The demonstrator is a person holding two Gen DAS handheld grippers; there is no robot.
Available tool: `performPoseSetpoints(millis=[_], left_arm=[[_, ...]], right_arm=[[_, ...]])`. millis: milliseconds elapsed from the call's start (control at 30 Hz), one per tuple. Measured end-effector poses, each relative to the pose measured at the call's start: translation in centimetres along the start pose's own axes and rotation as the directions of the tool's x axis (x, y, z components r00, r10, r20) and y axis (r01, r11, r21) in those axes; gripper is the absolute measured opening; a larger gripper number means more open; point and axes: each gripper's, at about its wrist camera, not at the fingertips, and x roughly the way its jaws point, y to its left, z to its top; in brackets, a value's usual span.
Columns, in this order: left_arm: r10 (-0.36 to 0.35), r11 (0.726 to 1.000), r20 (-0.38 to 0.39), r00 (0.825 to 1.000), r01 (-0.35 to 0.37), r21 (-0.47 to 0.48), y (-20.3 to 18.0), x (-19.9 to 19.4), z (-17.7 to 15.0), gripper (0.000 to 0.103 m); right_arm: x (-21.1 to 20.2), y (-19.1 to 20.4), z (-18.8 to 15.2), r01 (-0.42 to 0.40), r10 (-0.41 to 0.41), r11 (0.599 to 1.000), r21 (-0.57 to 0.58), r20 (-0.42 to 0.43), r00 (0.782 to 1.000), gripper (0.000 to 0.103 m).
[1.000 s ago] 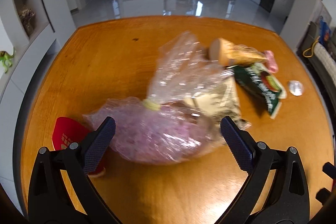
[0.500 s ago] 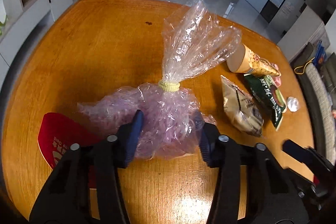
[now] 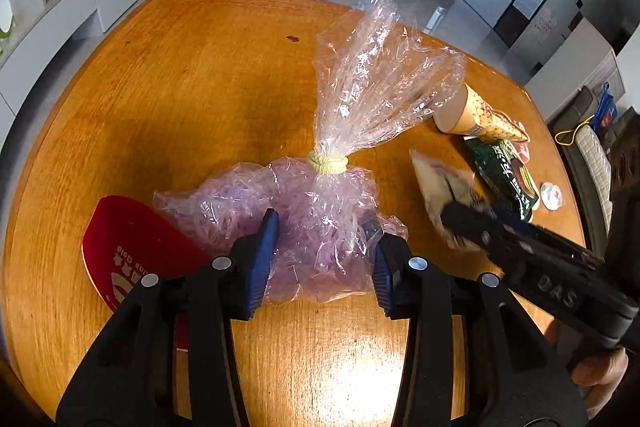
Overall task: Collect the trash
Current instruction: 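Grasp the purple noodle bag with the left tool while the right tool grasps the bread packet, then carry the noodle bag and bread packet over the black trash bag and release both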
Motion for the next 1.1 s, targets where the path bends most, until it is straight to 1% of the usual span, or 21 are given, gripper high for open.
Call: performPoseSetpoints(millis=[133, 200, 367, 500, 633, 667, 767, 900, 967, 1033, 1067, 1100], left_arm=[[-0.055, 0.998, -0.001, 0.998, 0.055, 0.012, -1.0, -1.0, -0.8, 0.039], [-0.059, 0.997, 0.011, 0.998, 0.058, 0.043, -2.2, -1.9, -1.5, 0.039], [-0.101, 0.988, 0.037, 0.994, 0.096, 0.117, -5.5, -4.9, -4.2, 0.039], [-0.149, 0.97, 0.052, 0.988, 0.135, 0.2, -9.0, -7.6, -7.5, 0.039], [-0.203, 0.941, 0.041, 0.978, 0.183, 0.284, -13.0, -9.6, -11.0, 0.039], [-0.221, 0.93, 0.036, 0.975, 0.2, 0.309, -14.3, -10.1, -12.1, 0.039], [-0.265, 0.9, 0.012, 0.964, 0.243, 0.362, -17.1, -10.7, -14.4, 0.039], [-0.325, 0.845, -0.044, 0.945, 0.31, 0.435, -22.1, -10.9, -18.4, 0.039], [-0.347, 0.807, -0.078, 0.934, 0.34, 0.483, -24.8, -10.8, -20.4, 0.039], [-0.375, 0.76, -0.114, 0.92, 0.375, 0.531, -28.0, -10.8, -22.5, 0.039], [-0.386, 0.742, -0.132, 0.913, 0.392, 0.544, -29.2, -10.7, -23.4, 0.039], [-0.402, 0.715, -0.159, 0.902, 0.417, 0.56, -30.8, -10.6, -24.5, 0.039]], right_arm=[[-2.7, -1.1, -2.4, -0.03, 0.03, 1.0, 0.002, 0.007, 1.0, 0.041], [-4.8, -1.3, -4.0, -0.05, 0.05, 0.999, 0.004, 0.024, 0.998, 0.041], [-10.1, -1.9, -8.2, -0.071, 0.071, 0.997, -0.002, 0.073, 0.995, 0.042], [-13.7, -2.9, -11.5, -0.051, 0.052, 0.999, -0.009, 0.112, 0.992, 0.042], [-17.5, -5.3, -15.3, -0.004, 0.005, 1.0, -0.007, 0.151, 0.989, 0.042], [-18.4, -5.5, -16.2, 0.007, -0.006, 1.0, -0.003, 0.161, 0.987, 0.042], [-21.7, -8.0, -19.8, 0.036, -0.041, 0.999, 0.028, 0.2, 0.979, 0.042], [-25.6, -11.4, -24.2, 0.108, -0.125, 0.991, 0.081, 0.254, 0.959, 0.042], [-27.5, -13.3, -26.9, 0.133, -0.165, 0.982, 0.132, 0.271, 0.948, 0.042], [-29.2, -15.1, -29.6, 0.149, -0.2, 0.97, 0.193, 0.284, 0.938, 0.042], [-30.1, -15.9, -30.8, 0.157, -0.22, 0.962, 0.224, 0.289, 0.932, 0.042], [-30.8, -16.7, -31.8, 0.167, -0.239, 0.953, 0.251, 0.293, 0.926, 0.042]])
